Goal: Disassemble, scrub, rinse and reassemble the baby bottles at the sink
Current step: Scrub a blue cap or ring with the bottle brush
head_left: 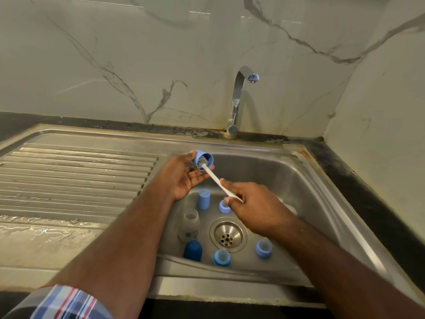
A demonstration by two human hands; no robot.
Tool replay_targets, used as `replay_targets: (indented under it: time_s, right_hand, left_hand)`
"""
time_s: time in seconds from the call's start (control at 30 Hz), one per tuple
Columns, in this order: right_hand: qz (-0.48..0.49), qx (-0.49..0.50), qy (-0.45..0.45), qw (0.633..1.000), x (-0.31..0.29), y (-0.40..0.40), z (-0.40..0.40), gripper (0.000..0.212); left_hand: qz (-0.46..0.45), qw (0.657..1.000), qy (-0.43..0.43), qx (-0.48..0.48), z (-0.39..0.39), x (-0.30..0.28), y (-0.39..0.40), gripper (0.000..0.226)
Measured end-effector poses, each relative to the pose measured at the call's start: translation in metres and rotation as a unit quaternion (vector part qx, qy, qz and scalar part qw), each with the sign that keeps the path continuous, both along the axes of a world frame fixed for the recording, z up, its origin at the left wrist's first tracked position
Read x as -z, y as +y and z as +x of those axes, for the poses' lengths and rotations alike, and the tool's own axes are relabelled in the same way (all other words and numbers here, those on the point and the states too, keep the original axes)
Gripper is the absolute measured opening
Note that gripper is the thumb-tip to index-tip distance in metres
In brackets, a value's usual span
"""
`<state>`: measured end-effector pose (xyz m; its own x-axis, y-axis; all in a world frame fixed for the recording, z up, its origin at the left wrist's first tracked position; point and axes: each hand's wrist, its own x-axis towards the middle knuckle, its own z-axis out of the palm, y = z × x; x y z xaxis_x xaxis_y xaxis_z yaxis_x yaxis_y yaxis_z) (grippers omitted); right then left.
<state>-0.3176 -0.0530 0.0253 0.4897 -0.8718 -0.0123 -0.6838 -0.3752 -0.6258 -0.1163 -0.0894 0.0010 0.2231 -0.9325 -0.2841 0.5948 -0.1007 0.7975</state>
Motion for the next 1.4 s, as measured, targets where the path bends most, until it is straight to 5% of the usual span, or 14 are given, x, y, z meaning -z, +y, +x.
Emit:
replay_targets:
  time_s: [0.13,0.83,1.1,1.3,1.4]
  right_hand:
    - [-0.089,-0.012,0.122,0.988,-0.010,-0.003,-0.007,0.050]
    - [-0.175,-0.003,0.220,0.960,0.004,-0.009,-0.003,0.057]
    - [0.044,-0.031,0.005,0.999,-0.008,-0.015,-0.024,0.048]
    - [-0.086,0.006,0.103,0.991,0.003,-0.013,-0.008,0.049]
    - [-0.016,-0.030,0.069,0.997,0.005,-0.011,-0.003,0.048]
  left_hand:
    - [0.008,1.000,-0.006,-0.006,0.003,0.000,0.001,0.024]
    - [0.005,0.991,-0.135,0.002,0.005,0.006,-0.002,0.011]
    - [-0.006,0.992,-0.120,-0.026,0.011,0.005,-0.004,0.012]
    - [-0.010,0.992,-0.129,-0.012,0.006,0.006,-0.002,0.018]
    - [-0.021,0.992,-0.122,-0.014,0.006,0.006,-0.002,0.014]
